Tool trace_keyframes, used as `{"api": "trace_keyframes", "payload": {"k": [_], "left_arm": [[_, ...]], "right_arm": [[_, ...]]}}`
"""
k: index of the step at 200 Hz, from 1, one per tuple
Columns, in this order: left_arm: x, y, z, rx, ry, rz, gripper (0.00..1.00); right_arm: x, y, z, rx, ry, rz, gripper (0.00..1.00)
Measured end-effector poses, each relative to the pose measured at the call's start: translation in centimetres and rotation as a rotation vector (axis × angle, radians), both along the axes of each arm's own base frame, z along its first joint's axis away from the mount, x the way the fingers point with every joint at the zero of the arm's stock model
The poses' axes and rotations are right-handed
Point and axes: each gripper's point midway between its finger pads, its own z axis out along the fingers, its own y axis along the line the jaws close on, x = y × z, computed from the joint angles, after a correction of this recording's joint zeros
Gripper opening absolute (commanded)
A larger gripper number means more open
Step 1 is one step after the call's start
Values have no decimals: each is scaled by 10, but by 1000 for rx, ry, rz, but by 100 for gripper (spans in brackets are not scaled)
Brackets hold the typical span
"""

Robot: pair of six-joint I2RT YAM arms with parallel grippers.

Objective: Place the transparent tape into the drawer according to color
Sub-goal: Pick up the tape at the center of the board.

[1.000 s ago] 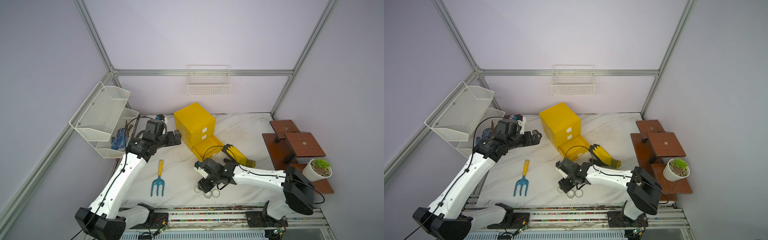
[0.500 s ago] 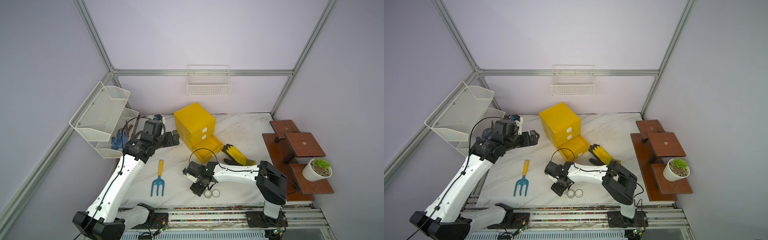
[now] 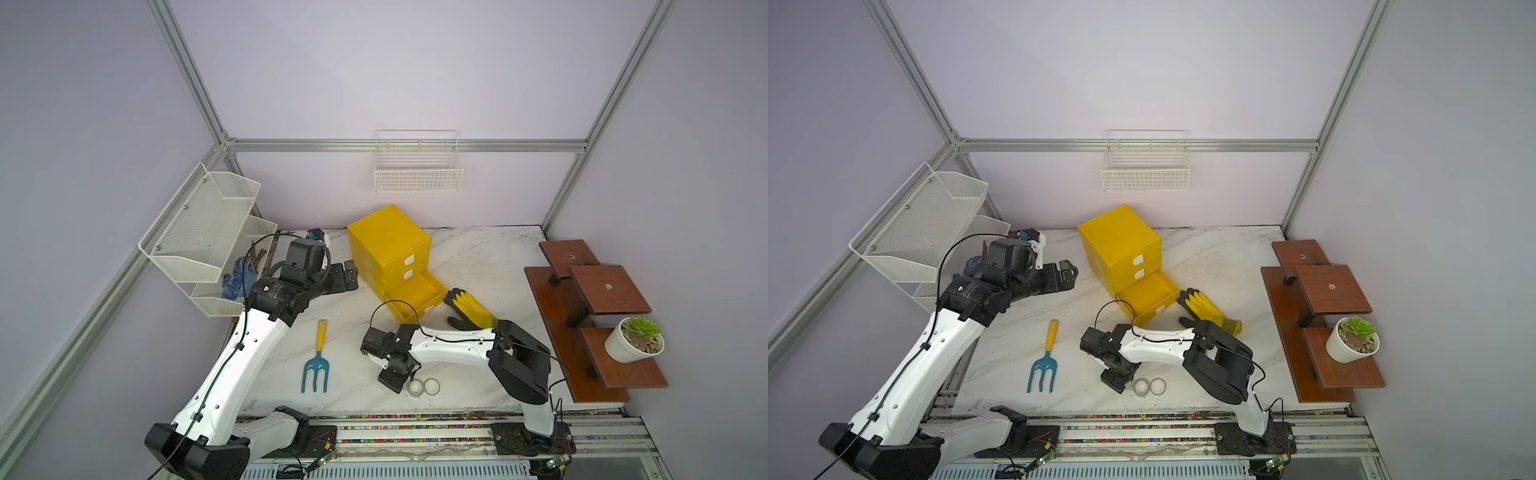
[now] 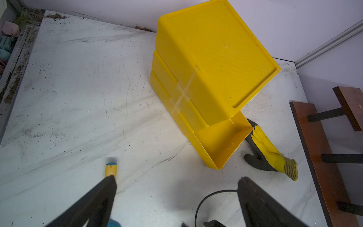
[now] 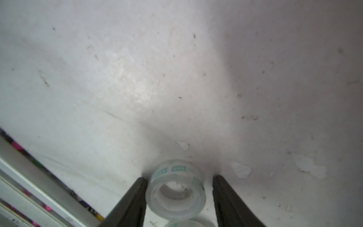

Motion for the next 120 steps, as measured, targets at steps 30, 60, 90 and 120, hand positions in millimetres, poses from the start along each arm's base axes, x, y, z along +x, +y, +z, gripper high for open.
{"api": "trace_keyframes", "payload": {"k": [30, 60, 90, 120], "left_arm": [[1, 0, 4, -1, -9, 2, 100], [2, 0, 2, 6, -4, -2, 100], [3, 1, 0, 13, 1, 3, 100], [4, 3, 0, 22, -4, 16, 100]], "right_arm": [[1, -2, -1, -13, -9, 2, 47], [1, -1, 0, -9, -12, 1, 42], [4, 5, 9, 37, -32, -3, 39], [17, 12, 51, 186, -85, -54, 39]]}}
